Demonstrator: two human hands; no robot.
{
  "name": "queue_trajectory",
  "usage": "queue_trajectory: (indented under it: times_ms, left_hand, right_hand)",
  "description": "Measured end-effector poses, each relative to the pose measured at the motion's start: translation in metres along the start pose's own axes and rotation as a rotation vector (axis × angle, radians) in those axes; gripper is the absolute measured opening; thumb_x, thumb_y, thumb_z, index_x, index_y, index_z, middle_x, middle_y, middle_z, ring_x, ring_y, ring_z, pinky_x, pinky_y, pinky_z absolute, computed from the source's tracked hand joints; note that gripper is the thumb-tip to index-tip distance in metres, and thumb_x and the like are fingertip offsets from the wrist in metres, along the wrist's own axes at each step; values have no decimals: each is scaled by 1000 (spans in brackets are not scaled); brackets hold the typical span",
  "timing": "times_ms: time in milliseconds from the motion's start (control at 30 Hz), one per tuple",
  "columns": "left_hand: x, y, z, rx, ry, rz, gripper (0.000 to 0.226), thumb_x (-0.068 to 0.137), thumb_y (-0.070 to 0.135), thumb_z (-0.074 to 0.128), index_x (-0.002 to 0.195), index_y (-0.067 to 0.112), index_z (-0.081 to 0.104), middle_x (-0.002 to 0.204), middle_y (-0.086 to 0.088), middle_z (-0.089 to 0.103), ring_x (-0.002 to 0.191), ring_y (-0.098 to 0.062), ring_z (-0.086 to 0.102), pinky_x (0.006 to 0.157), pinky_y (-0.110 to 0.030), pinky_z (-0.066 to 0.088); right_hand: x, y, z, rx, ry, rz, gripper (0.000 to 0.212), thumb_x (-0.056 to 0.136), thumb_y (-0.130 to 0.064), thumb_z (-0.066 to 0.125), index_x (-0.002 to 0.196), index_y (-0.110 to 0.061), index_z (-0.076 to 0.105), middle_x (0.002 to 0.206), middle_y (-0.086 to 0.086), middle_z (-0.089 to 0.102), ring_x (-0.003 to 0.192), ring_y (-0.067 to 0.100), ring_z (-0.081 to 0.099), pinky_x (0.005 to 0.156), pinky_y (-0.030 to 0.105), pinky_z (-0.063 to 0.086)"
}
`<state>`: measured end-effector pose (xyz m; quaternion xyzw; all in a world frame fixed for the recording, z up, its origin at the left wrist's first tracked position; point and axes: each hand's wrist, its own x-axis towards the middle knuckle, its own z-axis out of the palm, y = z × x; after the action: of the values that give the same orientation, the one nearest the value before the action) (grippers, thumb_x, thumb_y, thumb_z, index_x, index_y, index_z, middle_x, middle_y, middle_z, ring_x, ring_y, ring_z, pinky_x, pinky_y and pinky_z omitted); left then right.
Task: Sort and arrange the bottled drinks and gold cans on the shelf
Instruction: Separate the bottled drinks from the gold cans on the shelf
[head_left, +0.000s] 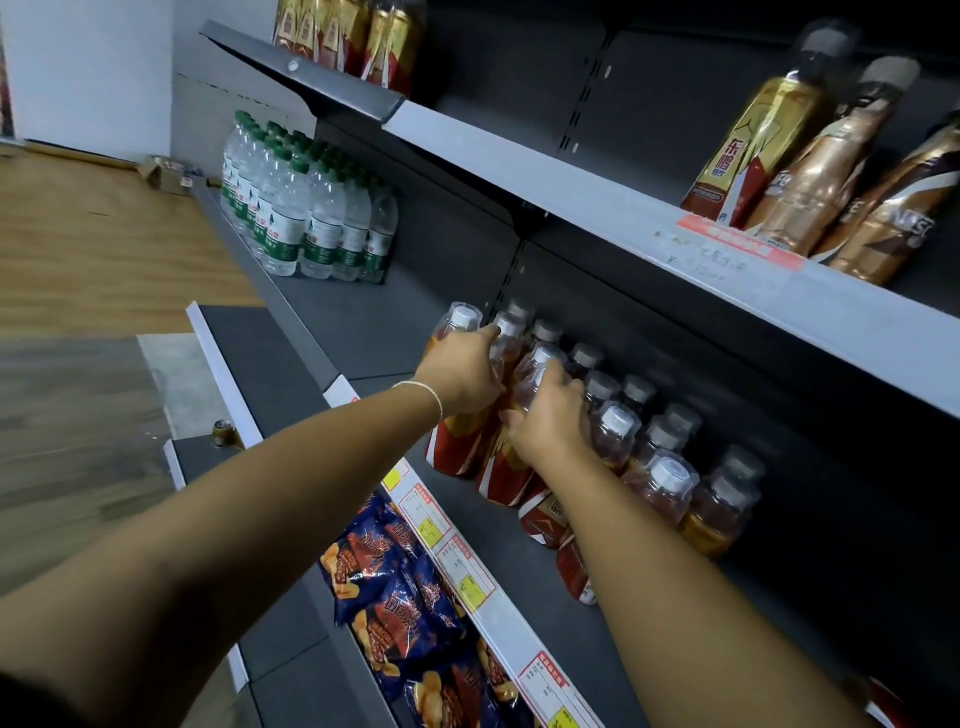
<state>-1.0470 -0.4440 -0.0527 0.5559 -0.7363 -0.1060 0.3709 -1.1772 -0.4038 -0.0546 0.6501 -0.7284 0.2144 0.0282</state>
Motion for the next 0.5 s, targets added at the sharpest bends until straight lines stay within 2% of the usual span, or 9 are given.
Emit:
queue_trajectory:
  times_ms: [167, 300, 367, 433, 500]
  left_hand:
    - [-2, -4, 7, 22, -107, 34, 72, 84, 25, 65, 147, 19, 31, 118, -17, 59, 110, -34, 55, 79, -33, 45]
    - [-8, -1, 9, 60, -160, 36, 89, 82, 20, 69, 153, 18, 15, 141, -24, 38, 118, -37, 52, 78, -30, 43]
    - [-11, 0, 6, 68, -183, 26, 95, 81, 15, 69, 154, 19, 8, 150, -25, 25, 122, -37, 50, 79, -29, 43]
    - [-13, 1, 2, 53, -198, 19, 95, 81, 11, 65, 155, 21, 6, 151, -23, 22, 123, -37, 49, 77, -28, 44]
    - [-14, 5, -2, 69, -224, 26, 93, 82, 9, 62, 155, 20, 4, 151, -21, 21, 125, -38, 47, 79, -30, 45]
  right_hand:
    - [-2, -1, 2, 16, 29, -3, 77, 84, -27, 77, 138, -10, 24, 135, 23, 42, 120, 39, 54, 86, 42, 50]
    - [-6, 0, 0, -58, -10, -24, 76, 89, -32, 72, 140, -8, 21, 135, 28, 41, 119, 38, 54, 90, 40, 49]
    - [-9, -2, -3, -159, -44, -26, 78, 93, -33, 65, 148, -9, 15, 144, 32, 32, 130, 40, 43, 98, 43, 47]
    - [-11, -5, -10, -267, -51, -19, 77, 97, -27, 60, 152, -8, 10, 152, 32, 23, 139, 41, 27, 103, 44, 42]
    - [-14, -8, -21, -380, -19, -46, 76, 93, -23, 61, 152, -6, 15, 149, 27, 26, 136, 37, 23, 107, 40, 35]
